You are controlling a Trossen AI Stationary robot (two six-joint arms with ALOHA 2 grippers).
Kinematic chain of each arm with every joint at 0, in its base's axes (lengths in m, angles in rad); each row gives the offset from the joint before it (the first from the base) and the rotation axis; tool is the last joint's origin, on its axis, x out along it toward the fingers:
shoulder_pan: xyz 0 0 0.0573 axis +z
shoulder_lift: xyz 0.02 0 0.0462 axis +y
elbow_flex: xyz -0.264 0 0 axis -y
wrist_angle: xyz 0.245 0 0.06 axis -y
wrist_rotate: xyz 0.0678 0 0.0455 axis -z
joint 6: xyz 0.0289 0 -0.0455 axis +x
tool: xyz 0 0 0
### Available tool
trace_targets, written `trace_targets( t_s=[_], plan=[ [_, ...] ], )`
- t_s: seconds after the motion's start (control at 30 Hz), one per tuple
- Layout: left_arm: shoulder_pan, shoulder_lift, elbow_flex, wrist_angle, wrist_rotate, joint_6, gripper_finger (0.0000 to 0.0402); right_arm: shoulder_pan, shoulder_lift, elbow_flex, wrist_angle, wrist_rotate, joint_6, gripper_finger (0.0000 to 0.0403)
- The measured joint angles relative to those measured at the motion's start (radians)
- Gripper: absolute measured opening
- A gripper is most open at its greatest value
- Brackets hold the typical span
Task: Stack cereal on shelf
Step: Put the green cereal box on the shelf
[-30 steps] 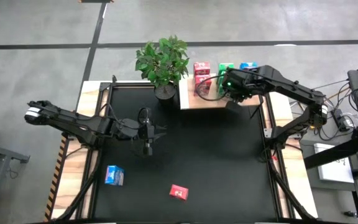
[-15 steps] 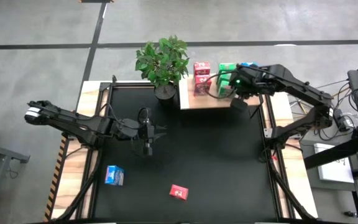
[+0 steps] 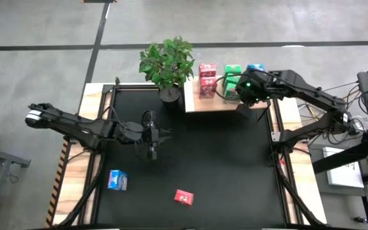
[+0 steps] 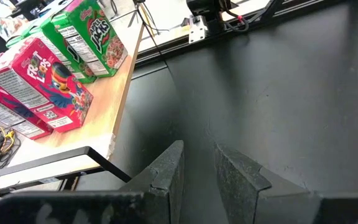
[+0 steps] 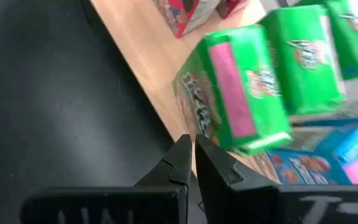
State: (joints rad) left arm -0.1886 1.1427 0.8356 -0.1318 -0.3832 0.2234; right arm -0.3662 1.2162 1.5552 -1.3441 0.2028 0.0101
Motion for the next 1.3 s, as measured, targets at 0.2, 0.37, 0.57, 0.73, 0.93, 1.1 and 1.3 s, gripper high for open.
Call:
trace_targets(
  t_s=[0.2,0.37,0.57,0.73,0.93,1.1,1.3],
  plan=[
    [0.000,0.000,0.000,0.000,0.000,0.000,0.0072,-0.008,0.018,-0.061,0.003,0.131,-0.013,0.0013],
    [0.000,0.000,0.000,0.000,0.000,0.000,0.0072,-0.007,0.012,-0.062,0.002,0.157,-0.033,0.0013],
    [0.000,0.000,0.000,0.000,0.000,0.000,0.0072,-0.007,0.001,-0.055,-0.004,0.158,-0.029,0.0013],
    [0.000,0.000,0.000,0.000,0.000,0.000,0.0072,-0.007,0.001,-0.055,0.005,0.182,-0.035,0.0013],
    [0.000,0.000,0.000,0.000,0.000,0.000,0.0072,-0.007,0.002,-0.055,0.011,0.192,-0.039,0.0013],
    [0.000,0.000,0.000,0.000,0.000,0.004,0.0072,-0.007,0.002,-0.055,0.015,0.202,-0.053,0.0013],
    [0.000,0.000,0.000,0.000,0.000,0.004,0.0072,-0.007,0.002,-0.055,0.018,0.219,-0.075,0.0013]
  ],
)
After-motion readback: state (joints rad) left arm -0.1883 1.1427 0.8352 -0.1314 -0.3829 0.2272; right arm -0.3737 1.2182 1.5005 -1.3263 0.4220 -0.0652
